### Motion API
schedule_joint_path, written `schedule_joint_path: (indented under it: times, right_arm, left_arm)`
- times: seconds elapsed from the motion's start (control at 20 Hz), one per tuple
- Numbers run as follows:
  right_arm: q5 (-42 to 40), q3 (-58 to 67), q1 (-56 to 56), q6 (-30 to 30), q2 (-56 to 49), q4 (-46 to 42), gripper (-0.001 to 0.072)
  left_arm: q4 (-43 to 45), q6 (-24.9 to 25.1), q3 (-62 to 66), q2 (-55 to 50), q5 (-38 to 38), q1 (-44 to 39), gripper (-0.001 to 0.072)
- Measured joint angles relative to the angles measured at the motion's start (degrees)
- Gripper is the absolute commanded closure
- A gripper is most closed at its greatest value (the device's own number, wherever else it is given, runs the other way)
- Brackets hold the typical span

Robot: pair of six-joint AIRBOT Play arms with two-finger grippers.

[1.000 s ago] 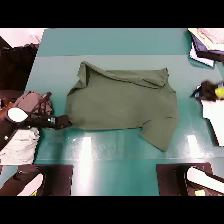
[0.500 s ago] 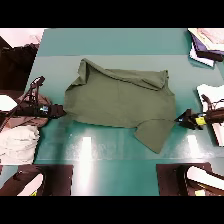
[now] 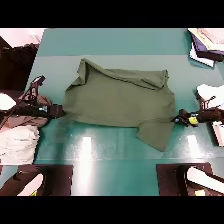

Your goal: Fold the shirts.

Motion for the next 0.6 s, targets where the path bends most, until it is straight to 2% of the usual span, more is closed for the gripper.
schedule_joint_path:
  times: [0.25, 0.45, 0.6]
  right_arm:
    - [-0.1, 11.5, 0.3, -0.2, 10.4, 6.7, 0.0695]
    - [-2.7, 28.6, 0.3, 0.9, 18.1, 12.2, 0.0696]
    - [-4.5, 43.0, 0.3, 2.4, 22.1, 12.5, 0.0696]
  left_arm:
    - [0.1, -1.2, 17.0, 0.3, -0.8, 0.0, 0.0687]
    - [0.2, -0.8, 40.1, 0.5, -3.0, 0.0, 0.0687]
    - [0.2, -0.4, 58.2, 0.5, -3.8, 0.0, 0.0688]
